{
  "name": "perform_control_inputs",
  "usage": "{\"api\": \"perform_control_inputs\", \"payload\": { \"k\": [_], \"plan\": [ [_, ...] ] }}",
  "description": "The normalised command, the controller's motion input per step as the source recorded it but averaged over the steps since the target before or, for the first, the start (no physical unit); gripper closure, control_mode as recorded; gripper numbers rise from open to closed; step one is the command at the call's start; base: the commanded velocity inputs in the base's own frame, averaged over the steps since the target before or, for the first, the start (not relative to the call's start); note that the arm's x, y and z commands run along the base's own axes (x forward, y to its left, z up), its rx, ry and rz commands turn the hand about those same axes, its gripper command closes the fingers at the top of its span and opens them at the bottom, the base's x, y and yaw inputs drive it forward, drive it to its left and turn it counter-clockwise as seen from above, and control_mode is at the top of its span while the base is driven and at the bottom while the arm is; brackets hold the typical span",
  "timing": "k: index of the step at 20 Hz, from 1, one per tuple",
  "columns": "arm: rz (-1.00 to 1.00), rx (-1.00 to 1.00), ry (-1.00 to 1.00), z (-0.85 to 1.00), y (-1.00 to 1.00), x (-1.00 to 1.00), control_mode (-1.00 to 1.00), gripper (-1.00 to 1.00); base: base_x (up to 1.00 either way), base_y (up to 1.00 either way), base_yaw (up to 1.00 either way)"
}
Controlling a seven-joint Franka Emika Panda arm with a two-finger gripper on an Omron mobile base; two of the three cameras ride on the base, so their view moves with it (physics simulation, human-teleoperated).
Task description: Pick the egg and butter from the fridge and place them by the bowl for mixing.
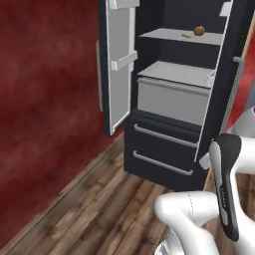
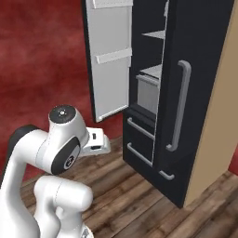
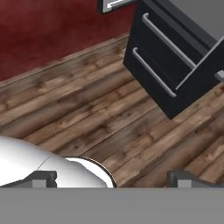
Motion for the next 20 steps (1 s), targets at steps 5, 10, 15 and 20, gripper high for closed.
{"api": "perform_control_inputs", "payload": {
  "k": [5,10,15,20],
  "plan": [
    [0.0,0.0,0.0,0.0,0.0,0.0,1.0,-1.0,0.68,0.42,-0.29],
    [0.0,0.0,0.0,0.0,0.0,0.0,1.0,-1.0,0.69,0.4,-0.31],
    [0.0,0.0,0.0,0.0,0.0,0.0,1.0,-1.0,0.67,0.37,-0.38],
    [0.0,0.0,0.0,0.0,0.0,0.0,1.0,-1.0,0.58,0.36,-0.49]
  ]
}}
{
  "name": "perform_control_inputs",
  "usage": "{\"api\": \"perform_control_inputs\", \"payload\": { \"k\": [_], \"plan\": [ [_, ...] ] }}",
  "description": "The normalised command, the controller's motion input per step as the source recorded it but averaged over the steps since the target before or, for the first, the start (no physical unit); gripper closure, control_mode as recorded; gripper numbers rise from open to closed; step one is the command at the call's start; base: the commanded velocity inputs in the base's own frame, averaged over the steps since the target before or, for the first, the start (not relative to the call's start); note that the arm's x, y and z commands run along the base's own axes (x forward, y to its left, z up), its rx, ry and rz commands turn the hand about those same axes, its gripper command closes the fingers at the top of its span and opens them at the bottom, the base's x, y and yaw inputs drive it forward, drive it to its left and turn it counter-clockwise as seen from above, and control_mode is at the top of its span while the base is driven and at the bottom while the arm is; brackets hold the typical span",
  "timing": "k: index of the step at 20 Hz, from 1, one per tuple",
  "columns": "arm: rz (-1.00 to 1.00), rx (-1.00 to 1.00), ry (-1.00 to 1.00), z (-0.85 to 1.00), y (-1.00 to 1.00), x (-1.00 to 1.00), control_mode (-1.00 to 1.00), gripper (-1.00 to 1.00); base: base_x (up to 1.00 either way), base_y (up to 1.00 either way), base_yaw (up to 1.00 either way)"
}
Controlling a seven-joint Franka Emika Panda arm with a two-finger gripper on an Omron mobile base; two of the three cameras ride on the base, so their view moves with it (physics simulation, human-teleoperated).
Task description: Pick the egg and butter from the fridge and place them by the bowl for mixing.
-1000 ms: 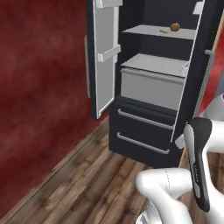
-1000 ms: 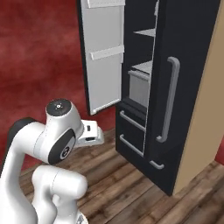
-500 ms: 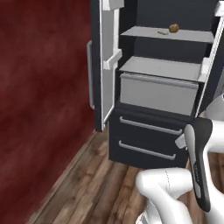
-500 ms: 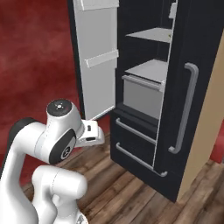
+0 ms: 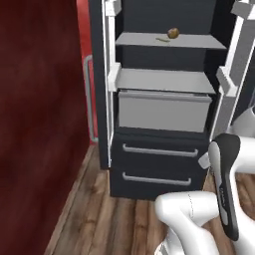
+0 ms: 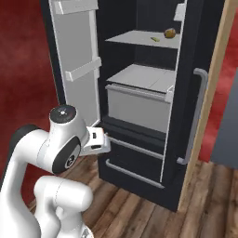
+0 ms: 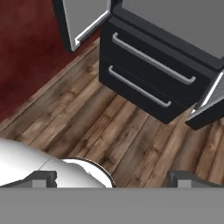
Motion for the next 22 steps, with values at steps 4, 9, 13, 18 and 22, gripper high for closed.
{"api": "perform_control_inputs", "payload": {
  "k": [4,9,13,18,22],
  "plan": [
    [0.0,0.0,0.0,0.0,0.0,0.0,1.0,-1.0,0.57,0.36,-0.5],
    [0.0,0.0,0.0,0.0,0.0,0.0,1.0,-1.0,0.58,0.39,-0.44],
    [0.0,0.0,0.0,0.0,0.0,0.0,1.0,-1.0,0.68,0.46,-0.22],
    [0.0,0.0,0.0,0.0,0.0,0.0,1.0,-1.0,0.8,0.4,-0.04],
    [0.0,0.0,0.0,0.0,0.0,0.0,1.0,-1.0,0.82,0.14,-0.02]
  ]
}}
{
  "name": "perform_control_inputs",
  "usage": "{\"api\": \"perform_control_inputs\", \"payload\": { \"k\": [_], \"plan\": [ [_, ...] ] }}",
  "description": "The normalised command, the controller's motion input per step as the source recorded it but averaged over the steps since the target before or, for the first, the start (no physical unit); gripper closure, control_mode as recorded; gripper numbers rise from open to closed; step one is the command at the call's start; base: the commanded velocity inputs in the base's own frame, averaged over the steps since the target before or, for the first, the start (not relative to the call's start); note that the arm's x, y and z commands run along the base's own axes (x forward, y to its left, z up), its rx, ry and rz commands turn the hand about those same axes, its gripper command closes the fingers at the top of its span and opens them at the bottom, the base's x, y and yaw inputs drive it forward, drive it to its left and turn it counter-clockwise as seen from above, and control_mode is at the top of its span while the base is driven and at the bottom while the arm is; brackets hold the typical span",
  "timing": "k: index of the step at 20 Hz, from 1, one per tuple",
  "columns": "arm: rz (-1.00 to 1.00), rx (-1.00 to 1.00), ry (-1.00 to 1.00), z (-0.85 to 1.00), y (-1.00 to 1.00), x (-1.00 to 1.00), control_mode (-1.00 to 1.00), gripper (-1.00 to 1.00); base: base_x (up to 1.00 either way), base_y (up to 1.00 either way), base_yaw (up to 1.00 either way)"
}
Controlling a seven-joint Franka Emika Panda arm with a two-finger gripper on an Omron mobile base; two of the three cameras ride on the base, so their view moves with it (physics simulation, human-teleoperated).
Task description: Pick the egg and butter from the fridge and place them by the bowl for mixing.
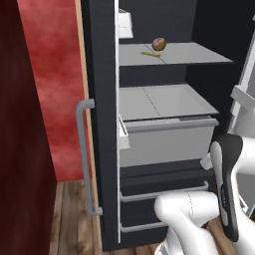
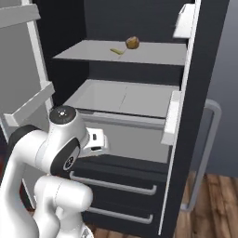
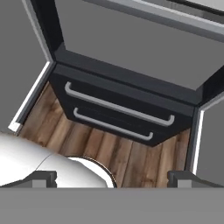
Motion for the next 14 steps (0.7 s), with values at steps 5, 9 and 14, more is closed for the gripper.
{"api": "perform_control_inputs", "payload": {
  "k": [5,9,14],
  "plan": [
    [0.0,0.0,0.0,0.0,0.0,0.0,1.0,-1.0,0.72,0.03,-0.09],
    [0.0,0.0,0.0,0.0,0.0,0.0,1.0,-1.0,0.46,0.0,-0.05],
    [0.0,0.0,0.0,0.0,0.0,0.0,1.0,-1.0,0.23,0.0,-0.03]
  ]
}}
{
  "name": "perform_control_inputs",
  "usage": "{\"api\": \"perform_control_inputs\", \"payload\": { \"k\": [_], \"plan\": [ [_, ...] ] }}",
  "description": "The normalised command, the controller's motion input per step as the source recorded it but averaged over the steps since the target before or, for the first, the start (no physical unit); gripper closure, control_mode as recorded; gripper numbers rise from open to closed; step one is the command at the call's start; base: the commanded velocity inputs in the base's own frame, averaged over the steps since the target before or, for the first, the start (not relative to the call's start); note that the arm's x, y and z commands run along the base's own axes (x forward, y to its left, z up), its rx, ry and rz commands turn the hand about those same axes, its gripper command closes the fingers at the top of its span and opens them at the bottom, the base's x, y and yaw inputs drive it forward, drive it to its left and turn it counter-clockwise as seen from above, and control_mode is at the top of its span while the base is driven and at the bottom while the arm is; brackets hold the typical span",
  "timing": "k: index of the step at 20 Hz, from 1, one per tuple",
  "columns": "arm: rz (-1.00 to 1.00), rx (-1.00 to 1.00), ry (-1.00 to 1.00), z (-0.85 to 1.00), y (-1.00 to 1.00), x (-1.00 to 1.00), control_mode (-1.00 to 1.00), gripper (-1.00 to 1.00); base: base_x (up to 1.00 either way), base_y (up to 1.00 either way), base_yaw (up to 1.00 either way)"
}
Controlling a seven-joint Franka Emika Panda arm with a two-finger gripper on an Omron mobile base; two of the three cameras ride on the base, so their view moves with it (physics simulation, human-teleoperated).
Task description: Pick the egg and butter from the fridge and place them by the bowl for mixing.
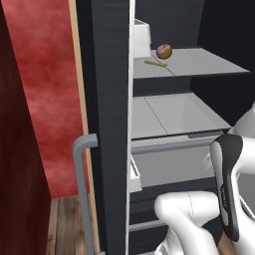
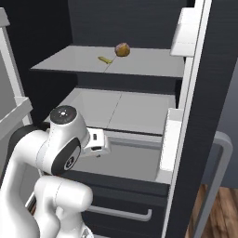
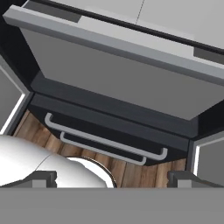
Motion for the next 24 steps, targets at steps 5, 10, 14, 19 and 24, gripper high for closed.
{"api": "perform_control_inputs", "payload": {
  "k": [5,10,14,19,24],
  "plan": [
    [0.0,0.0,0.0,0.0,0.0,0.0,1.0,-1.0,0.01,0.0,0.0],
    [0.0,0.0,0.0,0.0,0.0,0.0,1.0,-1.0,0.0,0.0,0.0],
    [0.0,0.0,0.0,0.0,0.0,0.0,1.0,-1.0,0.0,0.0,0.0],
    [0.0,0.0,0.0,0.0,0.0,0.0,1.0,-1.0,0.0,0.0,0.0],
    [0.0,0.04,-0.14,0.21,0.02,-0.04,-1.0,-1.0,0.0,0.0,0.0]
  ]
}}
